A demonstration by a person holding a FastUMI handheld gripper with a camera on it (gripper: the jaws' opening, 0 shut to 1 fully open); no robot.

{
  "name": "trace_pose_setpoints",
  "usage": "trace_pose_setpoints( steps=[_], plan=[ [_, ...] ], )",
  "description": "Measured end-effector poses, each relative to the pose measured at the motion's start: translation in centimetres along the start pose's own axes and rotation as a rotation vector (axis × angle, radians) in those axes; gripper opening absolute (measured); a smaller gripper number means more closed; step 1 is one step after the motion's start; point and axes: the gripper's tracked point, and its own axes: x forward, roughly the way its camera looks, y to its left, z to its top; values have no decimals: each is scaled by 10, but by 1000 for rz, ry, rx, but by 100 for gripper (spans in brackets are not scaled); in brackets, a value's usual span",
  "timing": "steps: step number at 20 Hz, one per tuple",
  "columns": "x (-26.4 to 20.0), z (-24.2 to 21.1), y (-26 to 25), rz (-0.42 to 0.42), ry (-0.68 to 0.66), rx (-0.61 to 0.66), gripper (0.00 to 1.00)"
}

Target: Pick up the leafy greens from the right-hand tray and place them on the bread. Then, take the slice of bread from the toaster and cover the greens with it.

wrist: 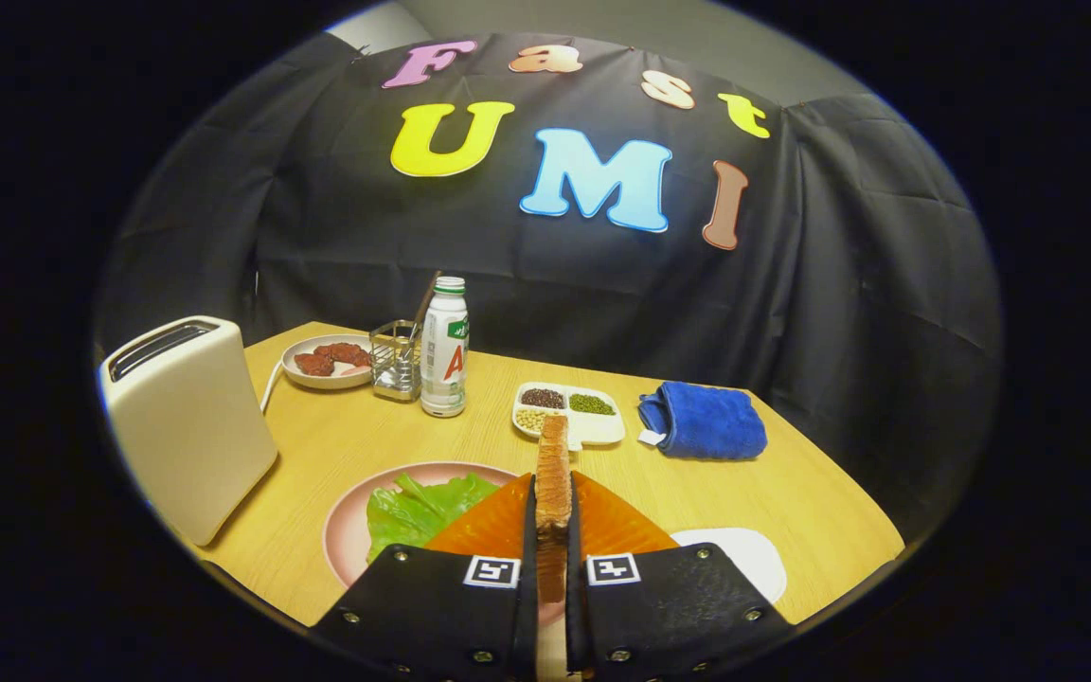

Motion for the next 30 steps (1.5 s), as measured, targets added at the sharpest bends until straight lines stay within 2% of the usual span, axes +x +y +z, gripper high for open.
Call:
trace_pose_setpoints(
  steps=[2,8,13,21,30],
  plan=[
    [4,-14,13,35,38,-4,11],
    [4,-20,35,90,45,-15,12],
    [7,-29,50,156,82,41,12],
    [10,-48,70,212,133,49,12],
    [11,-54,76,184,118,37,12]
  ],
)
